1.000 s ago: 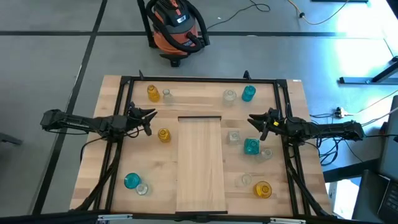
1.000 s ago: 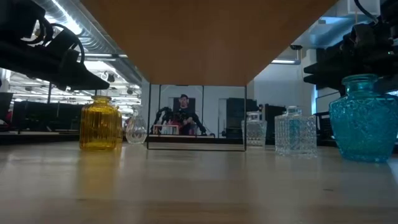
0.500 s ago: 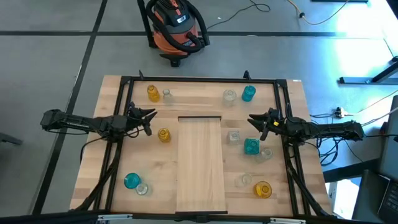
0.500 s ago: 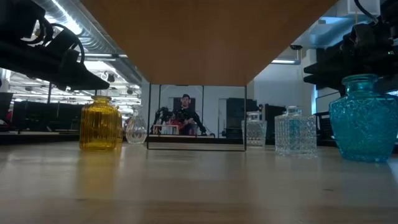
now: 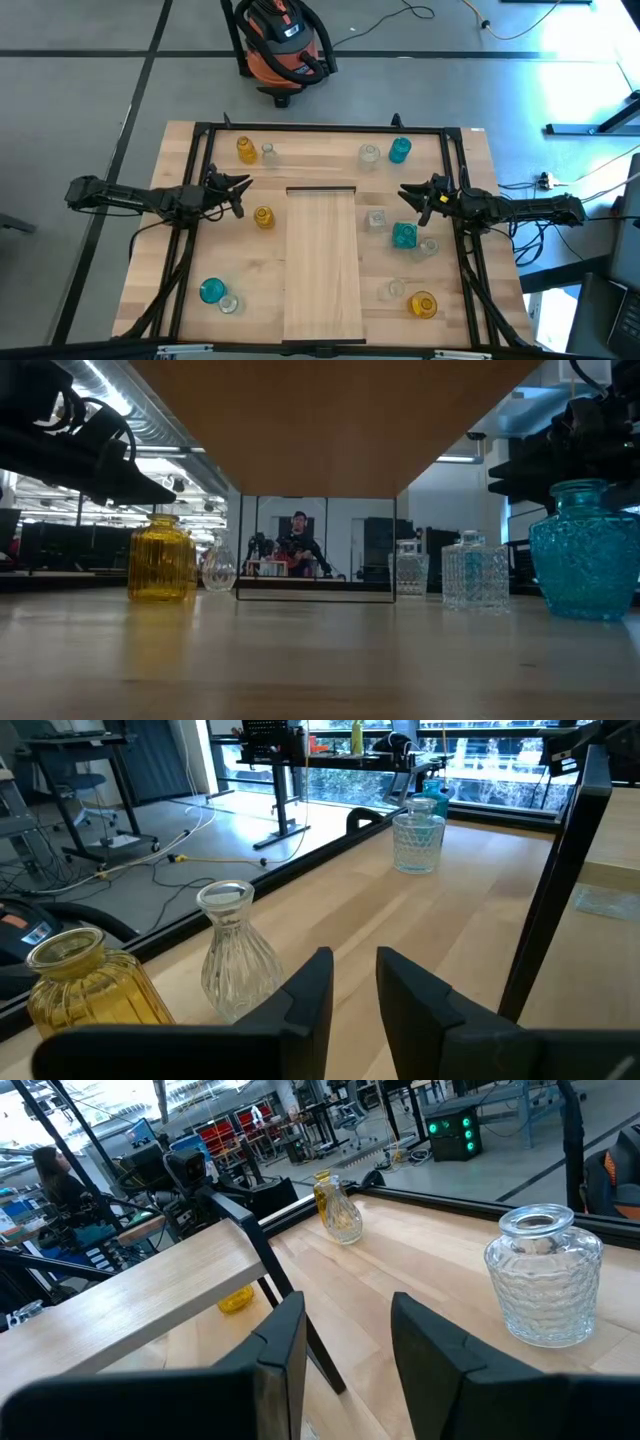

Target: Sort vases onto shelf

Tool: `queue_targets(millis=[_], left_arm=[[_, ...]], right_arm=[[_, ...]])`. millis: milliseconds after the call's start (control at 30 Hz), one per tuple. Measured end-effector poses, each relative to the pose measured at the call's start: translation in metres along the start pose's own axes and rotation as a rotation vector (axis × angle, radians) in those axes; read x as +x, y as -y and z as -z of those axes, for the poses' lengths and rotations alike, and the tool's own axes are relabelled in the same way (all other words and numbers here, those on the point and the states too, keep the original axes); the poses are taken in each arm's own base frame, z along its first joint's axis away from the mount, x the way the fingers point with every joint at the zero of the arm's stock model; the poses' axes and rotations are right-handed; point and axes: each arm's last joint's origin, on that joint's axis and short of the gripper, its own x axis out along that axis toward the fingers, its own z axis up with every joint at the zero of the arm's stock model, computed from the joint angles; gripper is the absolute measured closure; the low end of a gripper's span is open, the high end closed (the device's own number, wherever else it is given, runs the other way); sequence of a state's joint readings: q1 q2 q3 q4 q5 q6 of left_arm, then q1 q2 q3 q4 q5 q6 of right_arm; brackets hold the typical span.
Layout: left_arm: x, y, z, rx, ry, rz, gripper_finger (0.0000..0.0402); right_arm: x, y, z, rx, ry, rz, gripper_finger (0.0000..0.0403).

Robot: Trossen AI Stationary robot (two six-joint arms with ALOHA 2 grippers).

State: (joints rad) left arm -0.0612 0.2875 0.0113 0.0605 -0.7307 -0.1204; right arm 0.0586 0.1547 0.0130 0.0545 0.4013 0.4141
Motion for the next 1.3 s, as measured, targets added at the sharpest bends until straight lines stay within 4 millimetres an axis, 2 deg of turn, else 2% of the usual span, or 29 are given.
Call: queue_targets(millis=[300,333,433,500,700,967,1167,1233,1300], left_arm=[[0.000,0.000,0.000,0.000,0.000,0.000,0.0329],[0.000,0.000,0.000,0.000,0.000,0.000,0.0329],[0.000,0.000,0.000,0.000,0.000,0.000,0.0329],[0.000,0.000,0.000,0.000,0.000,0.000,0.0329],[0.000,0.000,0.000,0.000,0.000,0.000,0.0329],[0.000,0.000,0.000,0.000,0.000,0.000,0.0329],[0.000,-0.001,0.000,-0.004,0.003,-0.019,0.0329],[0.000,0.000,-0.001,-0.098,0.009,0.011,0.0329],[0.000,0.003,-0.007,-0.311,0.042,0.091,0.0329]], right_arm=[[0.000,0.000,0.000,0.012,0.003,0.003,0.0292],[0.000,0.000,0.000,0.066,-0.002,-0.014,0.0292],[0.000,-0.006,-0.003,0.415,-0.027,-0.148,0.0292],[-0.001,-0.009,-0.009,0.585,-0.017,-0.216,0.0292],[-0.002,-0.008,-0.020,0.809,0.148,-0.167,0.0292],[-0.005,-0.008,-0.030,0.928,0.285,-0.175,0.0292],[-0.014,-0.009,-0.049,1.018,0.512,-0.223,0.0292],[-0.021,-0.010,-0.060,0.992,0.616,-0.275,0.0292],[-0.029,-0.013,-0.074,0.919,0.714,-0.318,0.0292]])
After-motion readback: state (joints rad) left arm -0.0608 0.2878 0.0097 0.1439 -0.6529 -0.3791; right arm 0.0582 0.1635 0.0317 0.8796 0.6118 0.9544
